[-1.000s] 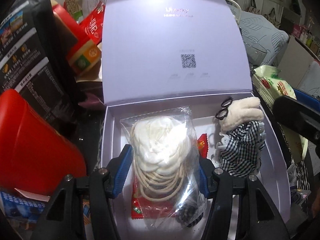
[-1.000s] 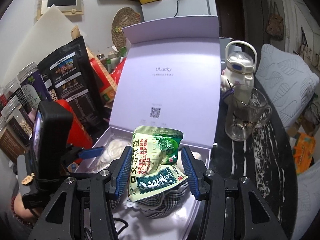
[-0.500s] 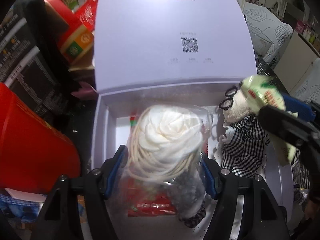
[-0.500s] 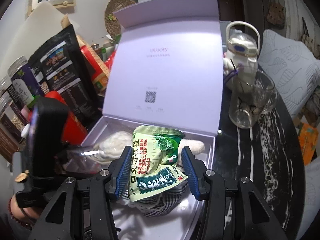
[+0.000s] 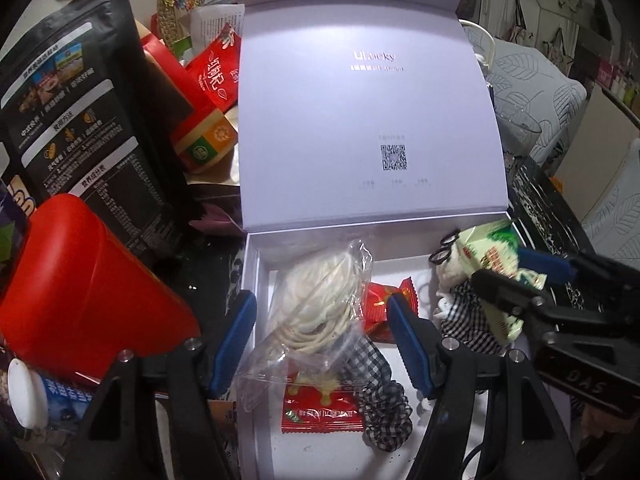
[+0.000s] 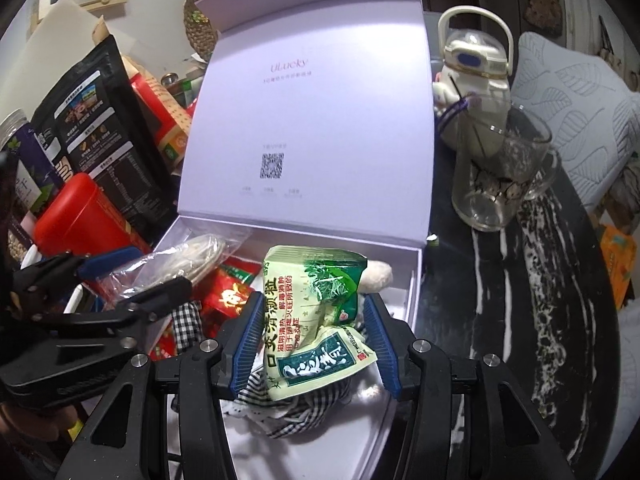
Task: Organize soft objects
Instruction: 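Open both tools to release the hair-tie bag and green packet in the box, then withdraw both tools from the box back over the table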
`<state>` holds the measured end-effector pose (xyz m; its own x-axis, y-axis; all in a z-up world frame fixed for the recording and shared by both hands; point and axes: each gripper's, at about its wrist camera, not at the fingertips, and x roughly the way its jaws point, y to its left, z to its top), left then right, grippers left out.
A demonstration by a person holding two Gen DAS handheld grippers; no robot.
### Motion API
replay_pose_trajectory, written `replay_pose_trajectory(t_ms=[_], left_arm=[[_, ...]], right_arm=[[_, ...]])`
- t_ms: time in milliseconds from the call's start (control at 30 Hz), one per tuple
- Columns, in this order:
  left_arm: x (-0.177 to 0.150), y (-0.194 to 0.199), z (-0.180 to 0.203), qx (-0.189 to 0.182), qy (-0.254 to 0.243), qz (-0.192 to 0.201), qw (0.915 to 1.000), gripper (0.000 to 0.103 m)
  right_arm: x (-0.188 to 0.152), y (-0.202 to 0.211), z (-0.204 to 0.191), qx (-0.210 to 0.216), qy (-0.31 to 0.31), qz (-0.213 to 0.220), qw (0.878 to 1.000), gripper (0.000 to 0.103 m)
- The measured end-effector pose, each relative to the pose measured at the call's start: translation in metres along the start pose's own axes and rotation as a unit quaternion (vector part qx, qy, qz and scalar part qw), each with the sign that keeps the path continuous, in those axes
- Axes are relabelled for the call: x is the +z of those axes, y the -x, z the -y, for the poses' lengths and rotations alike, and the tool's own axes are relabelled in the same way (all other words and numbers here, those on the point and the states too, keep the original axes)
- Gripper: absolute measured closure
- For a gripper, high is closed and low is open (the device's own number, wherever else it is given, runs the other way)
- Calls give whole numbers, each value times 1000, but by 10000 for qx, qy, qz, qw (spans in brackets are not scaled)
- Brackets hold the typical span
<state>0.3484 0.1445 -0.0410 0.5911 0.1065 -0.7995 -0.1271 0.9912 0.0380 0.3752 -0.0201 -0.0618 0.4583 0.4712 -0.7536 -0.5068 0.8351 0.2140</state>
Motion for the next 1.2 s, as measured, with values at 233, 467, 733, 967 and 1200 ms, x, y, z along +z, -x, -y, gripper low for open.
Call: replay_pose_trajectory(t_ms=[233,467,733,967,1200], left_arm=[[-1,-1,-8,-15,-3,-78,10000,36],[-2,1,-9,12,-2,-65,10000,36],[1,16,-12,0,30,140,9999,36],[4,49,-17,42,53,505,9987,35],[0,89,-11,-37,-50,1011,9949,34]], right_arm=[[-5,-16,-3,-203,52,-257,9994,52],[-3,-15,-2,-126,-11,-321,9994,52],[-1,11,-6,-65,46,-61,9999,39],[4,40,-14,-427,262,270,9984,31],[5,80,-25,-575,402,777,9945,25]])
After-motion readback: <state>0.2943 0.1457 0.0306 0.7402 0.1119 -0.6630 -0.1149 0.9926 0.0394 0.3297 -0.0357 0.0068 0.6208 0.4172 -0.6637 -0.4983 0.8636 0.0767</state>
